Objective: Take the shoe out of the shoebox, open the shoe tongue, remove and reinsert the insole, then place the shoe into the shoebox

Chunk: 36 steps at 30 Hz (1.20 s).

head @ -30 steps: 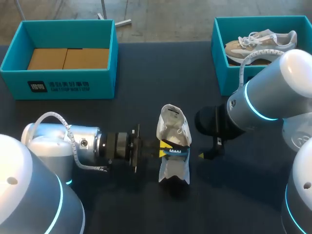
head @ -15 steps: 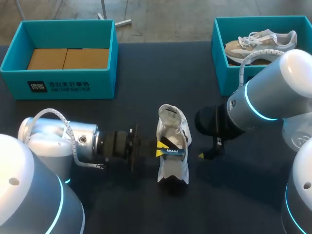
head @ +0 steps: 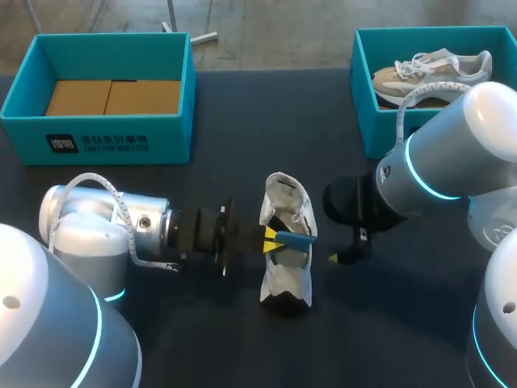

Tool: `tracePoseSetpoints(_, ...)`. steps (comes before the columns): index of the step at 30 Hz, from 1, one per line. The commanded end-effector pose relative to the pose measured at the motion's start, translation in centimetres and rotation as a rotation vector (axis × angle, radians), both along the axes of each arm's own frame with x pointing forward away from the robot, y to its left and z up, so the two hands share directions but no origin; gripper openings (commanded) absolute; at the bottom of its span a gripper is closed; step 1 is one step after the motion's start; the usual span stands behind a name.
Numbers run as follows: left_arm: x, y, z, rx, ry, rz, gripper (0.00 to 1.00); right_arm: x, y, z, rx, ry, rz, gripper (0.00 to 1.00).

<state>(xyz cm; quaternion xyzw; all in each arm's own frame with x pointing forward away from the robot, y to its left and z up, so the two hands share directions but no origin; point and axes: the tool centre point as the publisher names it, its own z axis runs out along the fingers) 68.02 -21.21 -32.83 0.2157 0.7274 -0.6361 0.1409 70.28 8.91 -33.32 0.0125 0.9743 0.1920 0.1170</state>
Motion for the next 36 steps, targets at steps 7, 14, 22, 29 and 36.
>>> tracePoseSetpoints(7, -1.9, 0.7, 1.2, -0.004, -0.017, -0.024, 0.27, -0.1, 0.0, -0.1, 0.001, -0.002, 0.000, 1.00)
tracePoseSetpoints(14, -1.7, 0.5, 1.1, 0.028, -0.021, -0.058, 0.23, -0.1, 0.0, -0.1, 0.001, -0.002, 0.000, 1.00)
tracePoseSetpoints(22, -1.5, 0.0, 0.2, 0.102, -0.015, -0.109, 0.26, -0.1, 0.0, -0.1, 0.001, -0.002, 0.000, 1.00)
tracePoseSetpoints(29, -1.2, -0.2, -0.1, 0.137, -0.011, -0.107, 0.35, -0.1, 0.0, -0.1, 0.001, -0.002, 0.000, 1.00)
tracePoseSetpoints(36, -1.0, -0.7, -0.3, 0.175, -0.008, -0.120, 0.24, -0.1, 0.0, -0.1, 0.001, -0.002, 0.000, 1.00)
